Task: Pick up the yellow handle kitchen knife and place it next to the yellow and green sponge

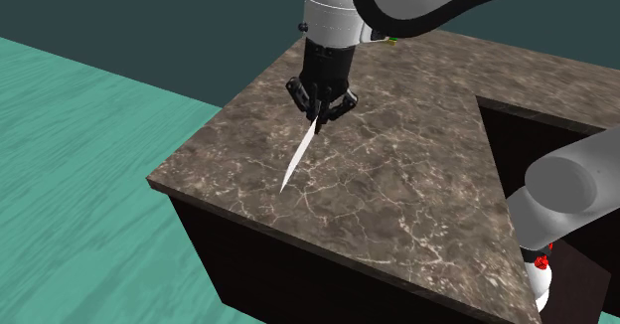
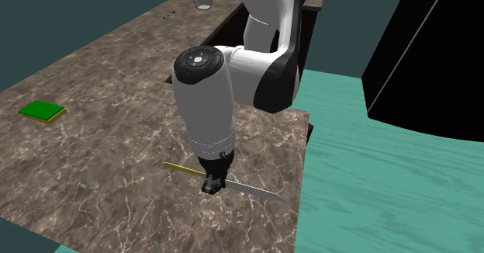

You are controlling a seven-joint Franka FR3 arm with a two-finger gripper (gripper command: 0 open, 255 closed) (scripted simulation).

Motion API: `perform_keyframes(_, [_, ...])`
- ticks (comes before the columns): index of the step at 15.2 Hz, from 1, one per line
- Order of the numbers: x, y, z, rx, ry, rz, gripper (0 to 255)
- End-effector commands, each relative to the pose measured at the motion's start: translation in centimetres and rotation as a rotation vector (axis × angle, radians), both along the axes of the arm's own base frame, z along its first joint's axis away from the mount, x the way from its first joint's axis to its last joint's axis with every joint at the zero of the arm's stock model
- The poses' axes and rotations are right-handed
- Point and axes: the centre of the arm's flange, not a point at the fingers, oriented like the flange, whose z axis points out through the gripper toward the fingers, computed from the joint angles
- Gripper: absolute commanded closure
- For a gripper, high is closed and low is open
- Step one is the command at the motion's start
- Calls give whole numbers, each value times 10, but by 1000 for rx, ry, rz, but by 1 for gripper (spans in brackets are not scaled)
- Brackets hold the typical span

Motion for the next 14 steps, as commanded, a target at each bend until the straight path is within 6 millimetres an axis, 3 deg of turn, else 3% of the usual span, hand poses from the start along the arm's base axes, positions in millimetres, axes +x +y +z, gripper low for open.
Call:
perform_keyframes(1, [0,-1,11,0,0,0,255])
perform_keyframes(14, [0,-1,80,0,0,0,255])
